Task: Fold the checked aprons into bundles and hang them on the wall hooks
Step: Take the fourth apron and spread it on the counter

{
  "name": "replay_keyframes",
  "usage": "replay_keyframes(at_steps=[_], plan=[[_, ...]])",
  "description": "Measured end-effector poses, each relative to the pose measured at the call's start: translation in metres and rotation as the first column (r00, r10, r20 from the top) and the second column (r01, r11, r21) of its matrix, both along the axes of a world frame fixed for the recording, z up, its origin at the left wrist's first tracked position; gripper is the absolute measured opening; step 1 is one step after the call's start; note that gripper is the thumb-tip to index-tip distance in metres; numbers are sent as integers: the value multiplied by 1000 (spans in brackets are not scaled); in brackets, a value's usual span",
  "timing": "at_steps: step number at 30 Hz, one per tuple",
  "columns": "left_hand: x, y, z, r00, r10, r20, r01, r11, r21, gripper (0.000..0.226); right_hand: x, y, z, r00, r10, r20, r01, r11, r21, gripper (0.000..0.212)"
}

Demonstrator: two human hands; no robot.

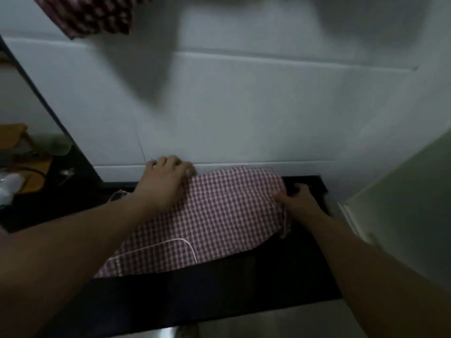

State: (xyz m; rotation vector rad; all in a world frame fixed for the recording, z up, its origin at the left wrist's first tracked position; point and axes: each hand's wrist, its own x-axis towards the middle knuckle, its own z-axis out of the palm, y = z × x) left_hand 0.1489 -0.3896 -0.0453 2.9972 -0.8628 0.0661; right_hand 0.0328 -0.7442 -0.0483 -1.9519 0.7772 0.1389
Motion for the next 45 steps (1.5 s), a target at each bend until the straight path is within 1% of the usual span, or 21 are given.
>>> replay_keyframes(at_steps=[2,4,6,8,10,13,14,16,21,23,24,26,28,32,33,35,37,39,41,43,45], plan=[[-20,-12,-30,983,-180,37,183,979,-93,37,-22,-4,-33,993,-24,-119,39,992,121,109],[-45,-18,-59,935,-316,-163,318,948,-14,52,-52,4,-48,990,90,-110,-69,980,188,96],[-60,-21,-78,890,-271,-367,338,932,132,77,-72,16,-52,981,192,-31,-180,957,229,71],[-63,-24,-85,891,-203,-406,290,943,164,92,-81,25,-60,968,249,11,-248,962,117,61],[-66,-28,-80,896,-171,-409,258,952,167,101,-83,25,-67,959,279,-50,-281,958,-47,49],[-80,-34,-73,902,-123,-415,222,955,199,111,-89,17,-80,934,315,-168,-353,882,-312,36],[-87,-39,-75,903,-108,-417,205,959,195,113,-89,17,-76,942,299,-152,-334,883,-331,30],[-108,-51,-82,902,-67,-426,162,968,191,117,-88,16,-69,966,246,-84,-259,938,-229,25],[-160,-54,-114,908,5,-419,85,977,196,98,-75,-11,-54,997,-44,64,41,998,41,29],[-168,-51,-116,915,5,-403,80,978,192,95,-86,-19,-49,996,-41,78,27,985,170,40],[-169,-51,-116,918,0,-398,81,979,186,95,-95,-22,-48,997,31,72,-44,980,191,44],[-173,-53,-115,923,-7,-385,78,983,168,92,-120,-26,-53,957,285,53,-290,948,131,34],[-176,-55,-114,937,-30,-347,84,987,139,89,-141,-35,-64,911,411,27,-412,907,88,7],[-190,-56,-106,904,-70,-421,152,974,167,95,-180,-61,-91,950,299,-87,-309,939,-150,32],[-192,-57,-104,908,-73,-413,144,979,144,93,-187,-64,-91,953,277,-125,-294,945,-147,32],[-186,-63,-99,934,-78,-349,93,995,25,85,-185,-60,-84,970,206,-132,-209,978,-12,26],[-168,-71,-95,972,-30,-232,13,997,-71,78,-163,-50,-74,974,177,-140,-164,982,96,47],[-143,-82,-88,979,59,-195,-82,991,-109,70,-136,-36,-70,970,205,-134,-183,970,159,59],[-115,-90,-84,969,116,-217,-140,985,-102,71,-114,-17,-72,972,204,-117,-182,967,176,40],[-88,-96,-80,959,138,-246,-166,981,-97,75,-109,-3,-76,952,304,37,-306,951,51,15],[-60,-98,-74,947,140,-289,-171,981,-87,70,-126,4,-83,825,558,91,-530,818,-222,12]])
